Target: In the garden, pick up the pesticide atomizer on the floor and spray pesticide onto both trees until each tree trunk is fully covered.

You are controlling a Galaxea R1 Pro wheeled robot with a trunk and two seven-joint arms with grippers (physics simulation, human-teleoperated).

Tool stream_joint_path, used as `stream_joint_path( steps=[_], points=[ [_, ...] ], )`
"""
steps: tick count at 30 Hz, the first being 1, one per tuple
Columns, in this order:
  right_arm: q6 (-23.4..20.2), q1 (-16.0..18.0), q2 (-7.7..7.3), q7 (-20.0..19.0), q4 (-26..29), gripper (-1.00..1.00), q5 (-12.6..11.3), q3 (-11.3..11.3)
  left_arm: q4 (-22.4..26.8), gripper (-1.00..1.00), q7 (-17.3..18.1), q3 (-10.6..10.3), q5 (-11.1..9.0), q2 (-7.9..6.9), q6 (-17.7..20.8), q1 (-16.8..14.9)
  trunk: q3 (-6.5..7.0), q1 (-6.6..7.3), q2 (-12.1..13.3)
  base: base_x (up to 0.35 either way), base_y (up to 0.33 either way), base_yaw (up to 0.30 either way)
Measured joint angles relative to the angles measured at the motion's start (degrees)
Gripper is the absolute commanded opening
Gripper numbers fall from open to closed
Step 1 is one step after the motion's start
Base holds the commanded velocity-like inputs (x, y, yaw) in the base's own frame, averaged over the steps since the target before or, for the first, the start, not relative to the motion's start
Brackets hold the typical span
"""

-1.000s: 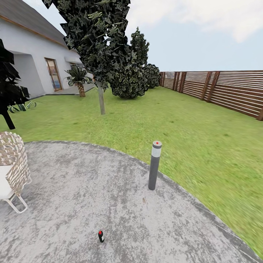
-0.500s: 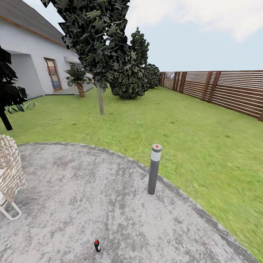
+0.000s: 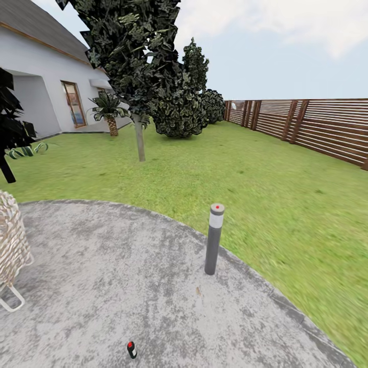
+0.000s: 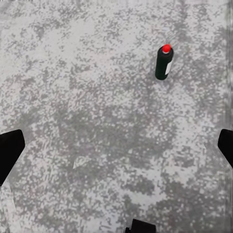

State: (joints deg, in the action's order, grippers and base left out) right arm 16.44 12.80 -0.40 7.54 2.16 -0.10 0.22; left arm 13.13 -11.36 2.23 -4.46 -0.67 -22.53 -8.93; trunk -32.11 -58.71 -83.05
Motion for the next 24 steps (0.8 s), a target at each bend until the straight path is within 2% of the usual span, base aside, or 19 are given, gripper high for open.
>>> stream_joint_path(
  steps=[11, 24],
  points=[
    [0.0, 0.0, 0.04, 0.0, 0.0, 1.00, 0.0, 0.0, 0.0, 1.00, 0.0, 0.0, 0.0, 0.12, 0.0, 0.0, 0.00, -0.01, 0.0, 0.083, -0.128, -0.008],
    [0.2, 0.0, -0.10, 0.2, 0.2, 1.00, 0.1, 0.0, 0.1, 1.00, 0.0, -0.1, -0.1, 0.19, 0.0, 0.0, 0.00, -0.02, 0.0, 0.012, -0.022, -0.064]
  ],
)
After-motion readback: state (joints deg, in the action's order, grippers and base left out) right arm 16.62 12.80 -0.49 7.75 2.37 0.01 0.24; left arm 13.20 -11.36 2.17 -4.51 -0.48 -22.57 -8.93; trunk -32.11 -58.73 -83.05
